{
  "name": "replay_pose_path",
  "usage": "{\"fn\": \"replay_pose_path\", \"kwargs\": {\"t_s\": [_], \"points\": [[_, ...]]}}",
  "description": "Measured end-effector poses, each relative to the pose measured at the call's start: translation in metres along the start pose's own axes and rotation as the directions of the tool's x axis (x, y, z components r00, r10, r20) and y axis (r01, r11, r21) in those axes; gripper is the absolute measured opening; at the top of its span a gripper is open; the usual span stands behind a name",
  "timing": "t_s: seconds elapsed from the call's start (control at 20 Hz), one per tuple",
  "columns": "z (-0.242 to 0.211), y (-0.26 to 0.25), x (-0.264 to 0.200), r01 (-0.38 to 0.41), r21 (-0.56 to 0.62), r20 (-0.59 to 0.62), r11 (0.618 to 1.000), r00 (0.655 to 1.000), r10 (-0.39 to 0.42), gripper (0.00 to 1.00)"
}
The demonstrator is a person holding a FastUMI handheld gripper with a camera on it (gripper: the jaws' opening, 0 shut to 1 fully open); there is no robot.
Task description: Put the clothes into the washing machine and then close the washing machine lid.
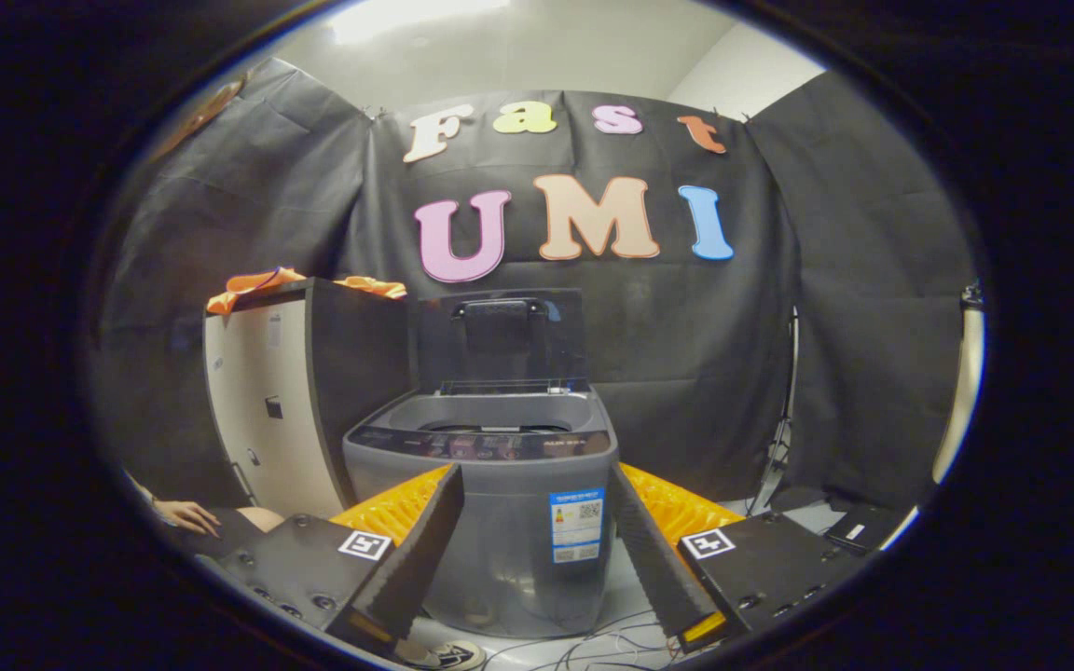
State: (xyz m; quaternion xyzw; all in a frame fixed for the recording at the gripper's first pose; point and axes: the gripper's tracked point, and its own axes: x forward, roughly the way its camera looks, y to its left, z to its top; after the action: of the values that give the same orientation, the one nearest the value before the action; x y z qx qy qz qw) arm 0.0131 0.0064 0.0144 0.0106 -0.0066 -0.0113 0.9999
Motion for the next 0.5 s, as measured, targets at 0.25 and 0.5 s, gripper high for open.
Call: {"fn": "replay_pose_path", "kwargs": {"t_s": [0.25,0.5], "points": [[0.057,0.044,0.038,-0.068,-0.007,0.028,0.998,0.997,0.068,0.97],[0.128,0.118,0.092,-0.163,0.047,0.042,0.986,0.986,0.161,0.97]]}}
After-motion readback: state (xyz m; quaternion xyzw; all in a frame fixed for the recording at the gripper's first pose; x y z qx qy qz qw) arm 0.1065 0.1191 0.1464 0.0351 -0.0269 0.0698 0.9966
